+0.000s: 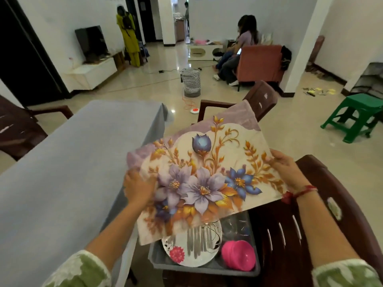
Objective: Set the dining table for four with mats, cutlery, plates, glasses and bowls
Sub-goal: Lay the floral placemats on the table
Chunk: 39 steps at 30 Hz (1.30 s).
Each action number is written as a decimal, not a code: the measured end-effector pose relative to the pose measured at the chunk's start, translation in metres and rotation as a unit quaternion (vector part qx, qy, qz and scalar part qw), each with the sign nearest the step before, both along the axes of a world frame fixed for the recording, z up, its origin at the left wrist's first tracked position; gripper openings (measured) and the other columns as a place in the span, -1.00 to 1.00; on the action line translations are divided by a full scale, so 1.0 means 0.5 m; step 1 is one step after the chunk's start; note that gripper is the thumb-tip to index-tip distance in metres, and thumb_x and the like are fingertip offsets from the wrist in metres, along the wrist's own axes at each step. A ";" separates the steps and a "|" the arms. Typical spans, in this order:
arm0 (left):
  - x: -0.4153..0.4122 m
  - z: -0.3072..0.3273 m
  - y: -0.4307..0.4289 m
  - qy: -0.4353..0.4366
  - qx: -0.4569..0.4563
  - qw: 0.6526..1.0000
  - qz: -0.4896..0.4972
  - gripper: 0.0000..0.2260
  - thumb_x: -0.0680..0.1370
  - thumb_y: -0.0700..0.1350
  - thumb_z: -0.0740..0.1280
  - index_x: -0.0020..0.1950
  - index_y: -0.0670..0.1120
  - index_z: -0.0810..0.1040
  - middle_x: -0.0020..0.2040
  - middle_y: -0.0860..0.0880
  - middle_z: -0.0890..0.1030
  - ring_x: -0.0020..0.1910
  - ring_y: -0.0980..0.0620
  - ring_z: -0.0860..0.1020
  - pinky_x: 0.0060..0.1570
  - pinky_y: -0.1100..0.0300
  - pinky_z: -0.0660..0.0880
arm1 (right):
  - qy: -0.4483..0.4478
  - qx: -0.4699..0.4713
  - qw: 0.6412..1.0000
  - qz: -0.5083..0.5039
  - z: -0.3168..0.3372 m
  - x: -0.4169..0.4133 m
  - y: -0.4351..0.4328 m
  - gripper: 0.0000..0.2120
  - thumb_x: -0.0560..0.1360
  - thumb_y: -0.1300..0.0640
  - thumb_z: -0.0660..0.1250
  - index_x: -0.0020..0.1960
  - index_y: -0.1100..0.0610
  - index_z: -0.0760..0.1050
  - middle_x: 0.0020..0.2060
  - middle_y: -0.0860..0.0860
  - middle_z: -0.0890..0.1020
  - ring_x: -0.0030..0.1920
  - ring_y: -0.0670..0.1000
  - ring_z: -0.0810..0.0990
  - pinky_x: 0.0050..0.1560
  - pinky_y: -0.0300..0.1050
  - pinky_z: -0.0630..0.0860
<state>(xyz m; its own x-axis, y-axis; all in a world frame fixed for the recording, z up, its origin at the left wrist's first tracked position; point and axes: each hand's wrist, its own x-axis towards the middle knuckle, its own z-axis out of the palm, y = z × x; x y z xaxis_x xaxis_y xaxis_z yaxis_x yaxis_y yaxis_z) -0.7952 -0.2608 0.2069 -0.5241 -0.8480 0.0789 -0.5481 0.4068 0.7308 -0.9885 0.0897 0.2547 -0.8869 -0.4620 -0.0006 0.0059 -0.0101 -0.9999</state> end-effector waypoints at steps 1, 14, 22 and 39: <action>0.029 -0.002 -0.018 0.011 -0.003 1.000 0.030 -0.34 0.47 0.07 0.40 0.44 -0.19 0.25 0.38 -0.27 0.31 0.37 -0.26 0.29 0.33 -0.10 0.26 | -0.015 -0.014 1.000 0.015 -0.009 0.003 -0.025 -0.40 0.05 -0.23 0.60 0.01 0.00 0.65 -0.11 0.05 0.70 -0.12 0.02 0.68 -0.15 -0.11 0.63; 0.524 0.000 -0.182 0.165 0.164 0.948 0.216 -0.67 0.51 -0.24 0.35 0.26 -0.23 0.42 0.13 -0.19 0.55 0.06 -0.17 0.54 -0.07 0.07 0.47 | 0.005 0.115 0.982 0.148 -0.010 0.218 -0.401 -0.81 0.58 0.21 0.22 0.15 0.21 0.50 -0.19 0.06 0.68 -0.27 -0.02 0.65 -0.25 -0.14 0.60; 0.812 -0.031 -0.181 0.183 0.164 0.901 0.358 -0.80 0.55 -0.29 0.19 0.10 -0.20 0.56 -0.01 -0.12 0.58 -0.09 -0.08 0.52 -0.18 0.18 0.39 | 0.012 0.183 0.945 0.271 -0.060 0.435 -0.664 -0.85 0.60 0.23 0.18 0.10 0.22 0.48 -0.17 0.14 0.61 -0.33 -0.03 0.62 -0.38 -0.20 0.57; 0.769 -0.163 -0.378 0.217 0.308 0.833 0.405 -0.94 0.52 -0.32 0.34 -0.02 -0.25 0.56 -0.09 -0.20 0.61 -0.18 -0.11 0.59 -0.18 0.07 0.56 | 0.245 0.321 0.847 0.345 -0.155 0.318 -1.111 -0.75 0.57 0.23 0.15 0.21 0.20 0.47 0.09 0.19 0.57 -0.02 0.10 0.48 -0.01 -0.10 0.37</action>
